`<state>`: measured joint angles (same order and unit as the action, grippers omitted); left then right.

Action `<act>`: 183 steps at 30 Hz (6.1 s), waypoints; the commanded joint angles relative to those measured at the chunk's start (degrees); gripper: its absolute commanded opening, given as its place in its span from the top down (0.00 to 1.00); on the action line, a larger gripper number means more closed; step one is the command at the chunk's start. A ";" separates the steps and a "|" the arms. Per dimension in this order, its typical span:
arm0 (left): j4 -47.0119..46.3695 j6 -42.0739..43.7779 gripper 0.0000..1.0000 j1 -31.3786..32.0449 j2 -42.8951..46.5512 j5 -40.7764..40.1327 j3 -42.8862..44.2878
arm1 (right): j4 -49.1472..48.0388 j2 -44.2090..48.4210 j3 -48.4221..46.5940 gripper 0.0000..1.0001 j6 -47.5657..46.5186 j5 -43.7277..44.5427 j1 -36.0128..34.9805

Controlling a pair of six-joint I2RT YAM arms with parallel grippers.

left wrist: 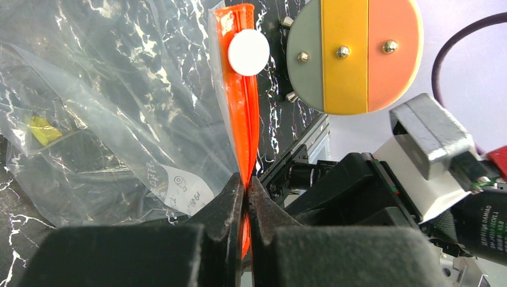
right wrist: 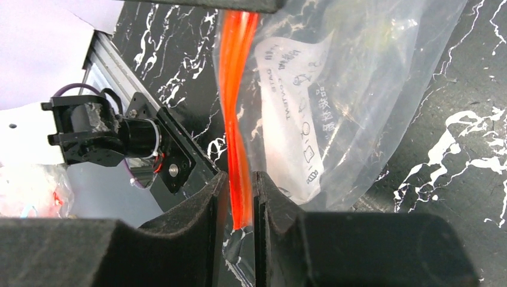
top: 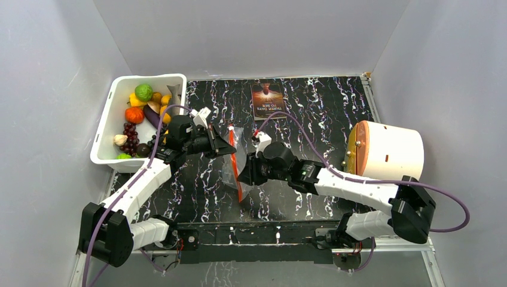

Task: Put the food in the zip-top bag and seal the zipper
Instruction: Open the zipper of the food storage bag.

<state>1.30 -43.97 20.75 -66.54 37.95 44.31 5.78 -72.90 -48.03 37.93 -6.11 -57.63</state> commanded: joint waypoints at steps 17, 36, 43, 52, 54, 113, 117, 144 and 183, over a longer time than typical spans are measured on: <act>-0.04 -0.83 1.00 0.26 1.68 0.19 0.51 | -2.94 -3.48 -0.28 0.82 2.97 4.69 0.15; -0.95 -3.12 0.99 0.26 2.52 -2.01 -0.87 | -6.21 -6.20 -3.04 0.80 5.58 6.32 -0.33; -1.19 -3.90 0.99 0.20 2.95 -2.36 -1.26 | -7.45 -8.66 -4.15 0.79 5.70 6.68 -0.36; -1.47 -4.98 0.99 0.21 3.87 -2.24 -1.60 | -9.62 -9.50 -5.10 0.86 4.50 6.97 -0.38; -1.56 -5.10 0.99 0.20 3.95 -2.05 -1.71 | -10.14 -9.41 -5.02 0.95 4.14 6.39 -0.34; 6.77 4.67 1.00 1.22 9.07 -3.73 1.26 | 5.28 4.80 -1.17 0.84 10.56 20.37 1.61; 5.80 4.07 1.00 1.22 9.43 -3.20 0.48 | 6.34 5.02 -4.79 0.64 12.56 20.46 1.55; 2.70 3.53 1.00 1.22 7.78 -0.62 -2.13 | 10.72 -4.46 -17.74 0.54 13.30 22.47 2.86; -2.34 -0.83 0.83 1.30 6.33 2.66 -0.31 | 12.12 5.15 -10.06 1.00 3.36 21.54 11.83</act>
<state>-3.36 -46.30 21.87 -58.65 40.16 42.30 21.89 -70.98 -55.40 43.09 18.33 -45.95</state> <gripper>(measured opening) 0.057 0.009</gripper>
